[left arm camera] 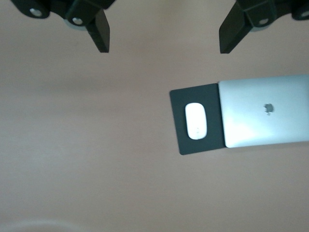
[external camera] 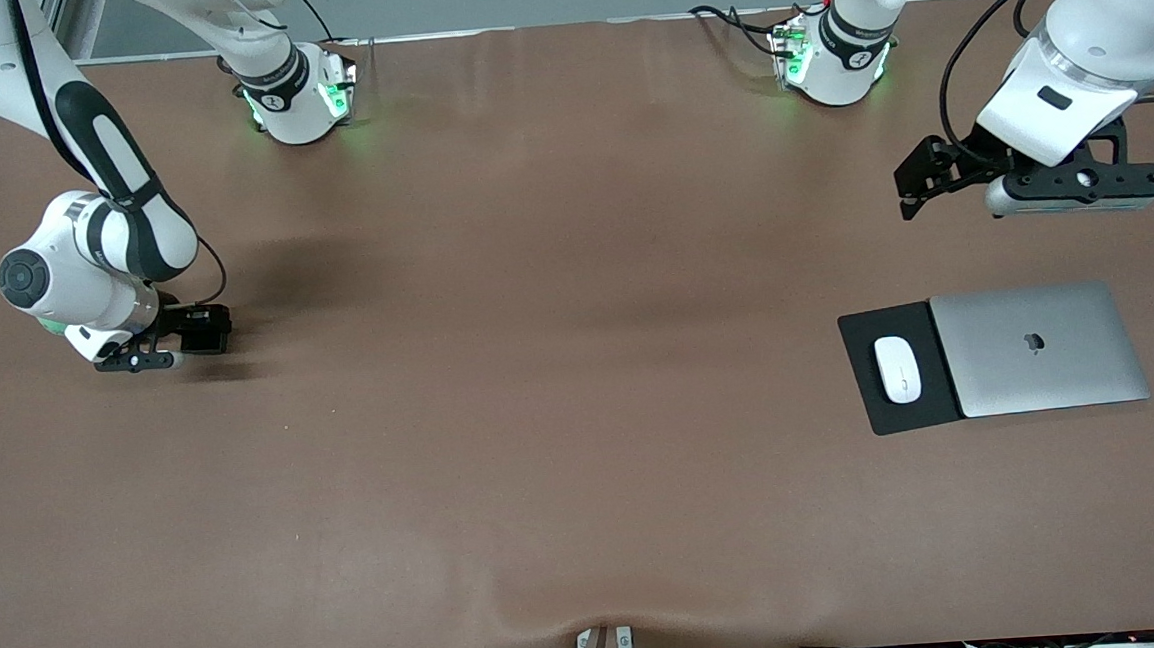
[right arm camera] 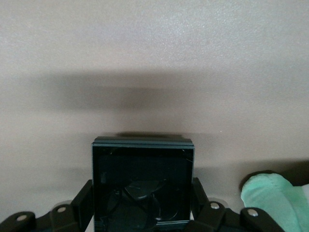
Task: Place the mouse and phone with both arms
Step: 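Carry the black phone to the green plush toy and lower it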
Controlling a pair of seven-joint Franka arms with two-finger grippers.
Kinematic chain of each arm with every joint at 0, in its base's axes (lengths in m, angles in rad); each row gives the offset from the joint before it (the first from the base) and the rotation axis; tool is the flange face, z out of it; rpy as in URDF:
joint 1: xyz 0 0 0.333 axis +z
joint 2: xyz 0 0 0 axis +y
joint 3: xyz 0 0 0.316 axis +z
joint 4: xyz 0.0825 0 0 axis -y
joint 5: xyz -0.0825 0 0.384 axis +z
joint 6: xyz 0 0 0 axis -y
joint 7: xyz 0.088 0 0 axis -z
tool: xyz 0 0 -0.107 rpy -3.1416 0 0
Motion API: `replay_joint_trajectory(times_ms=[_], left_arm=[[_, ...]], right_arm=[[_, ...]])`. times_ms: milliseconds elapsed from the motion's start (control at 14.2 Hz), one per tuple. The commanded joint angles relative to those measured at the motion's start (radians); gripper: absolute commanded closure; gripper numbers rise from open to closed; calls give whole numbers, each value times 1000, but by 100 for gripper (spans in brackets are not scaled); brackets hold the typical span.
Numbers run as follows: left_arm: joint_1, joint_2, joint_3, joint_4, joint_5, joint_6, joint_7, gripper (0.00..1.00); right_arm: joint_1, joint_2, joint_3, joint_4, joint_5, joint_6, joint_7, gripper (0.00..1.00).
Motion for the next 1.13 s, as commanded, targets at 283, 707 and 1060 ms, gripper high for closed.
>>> replay_joint_trajectory(times_ms=[283, 707, 1060], left_arm=[[-4, 8, -11, 68, 2, -56, 16, 0], [-10, 8, -29, 83, -6, -75, 17, 0], [-9, 15, -29, 95, -7, -75, 16, 0]], right_arm=[[-41, 6, 17, -35, -10, 63, -52, 59], [-46, 2, 17, -22, -7, 25, -46, 0], [-5, -73, 25, 200, 4, -366, -37, 0]])
